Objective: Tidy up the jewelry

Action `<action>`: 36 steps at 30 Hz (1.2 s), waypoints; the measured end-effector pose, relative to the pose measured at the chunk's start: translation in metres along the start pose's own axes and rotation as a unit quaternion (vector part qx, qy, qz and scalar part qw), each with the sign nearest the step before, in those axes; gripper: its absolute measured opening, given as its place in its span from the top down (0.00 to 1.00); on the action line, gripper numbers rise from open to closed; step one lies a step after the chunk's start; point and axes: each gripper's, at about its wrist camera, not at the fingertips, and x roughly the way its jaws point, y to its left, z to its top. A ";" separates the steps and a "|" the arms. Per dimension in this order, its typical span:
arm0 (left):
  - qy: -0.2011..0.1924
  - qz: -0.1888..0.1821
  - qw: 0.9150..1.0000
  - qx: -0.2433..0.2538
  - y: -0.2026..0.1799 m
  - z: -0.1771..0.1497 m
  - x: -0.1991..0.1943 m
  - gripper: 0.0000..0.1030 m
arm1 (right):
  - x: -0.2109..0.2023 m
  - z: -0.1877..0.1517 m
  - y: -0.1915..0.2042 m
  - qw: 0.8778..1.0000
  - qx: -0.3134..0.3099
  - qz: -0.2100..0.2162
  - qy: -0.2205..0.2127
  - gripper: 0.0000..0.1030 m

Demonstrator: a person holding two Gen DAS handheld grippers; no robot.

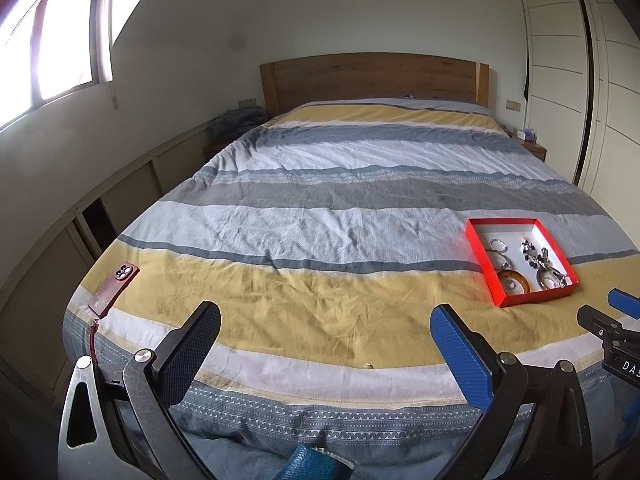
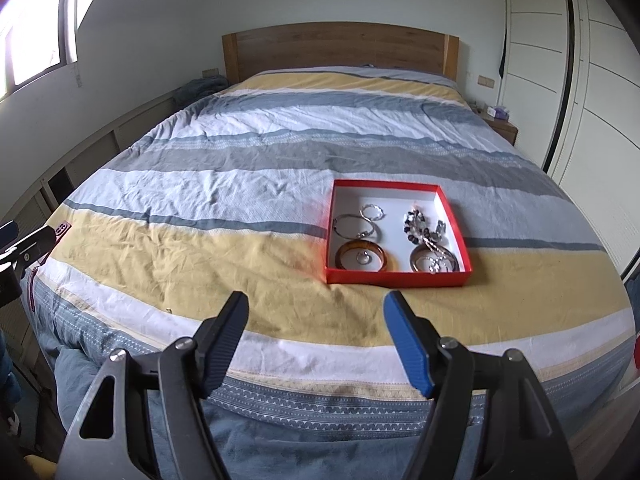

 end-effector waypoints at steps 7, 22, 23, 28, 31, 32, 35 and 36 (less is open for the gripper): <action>0.008 -0.001 1.000 0.009 -0.005 -0.004 0.009 0.00 | 0.008 -0.004 -0.006 1.000 0.005 -0.005 0.009 0.33; 0.022 -0.012 1.000 0.010 -0.005 -0.008 0.020 0.00 | 0.017 -0.008 -0.009 1.000 0.005 -0.014 0.021 0.33; 0.023 -0.012 1.000 0.009 -0.005 -0.009 0.021 0.00 | 0.018 -0.008 -0.009 1.000 0.006 -0.014 0.021 0.33; 0.027 -0.013 1.000 0.008 -0.005 -0.011 0.023 0.00 | 0.018 -0.008 -0.009 1.000 0.006 -0.014 0.022 0.33; 0.030 -0.015 0.999 0.009 -0.004 -0.011 0.025 0.00 | 0.018 -0.009 -0.009 1.000 0.006 -0.014 0.022 0.33; 0.030 -0.015 0.999 0.009 -0.005 -0.012 0.025 0.00 | 0.018 -0.009 -0.009 1.000 0.006 -0.014 0.022 0.33; 0.033 -0.018 0.999 0.010 -0.006 -0.013 0.026 0.00 | 0.019 -0.010 -0.009 1.000 0.007 -0.014 0.022 0.33; 0.033 -0.018 0.999 0.010 -0.006 -0.013 0.026 0.00 | 0.019 -0.010 -0.009 1.000 0.006 -0.014 0.023 0.33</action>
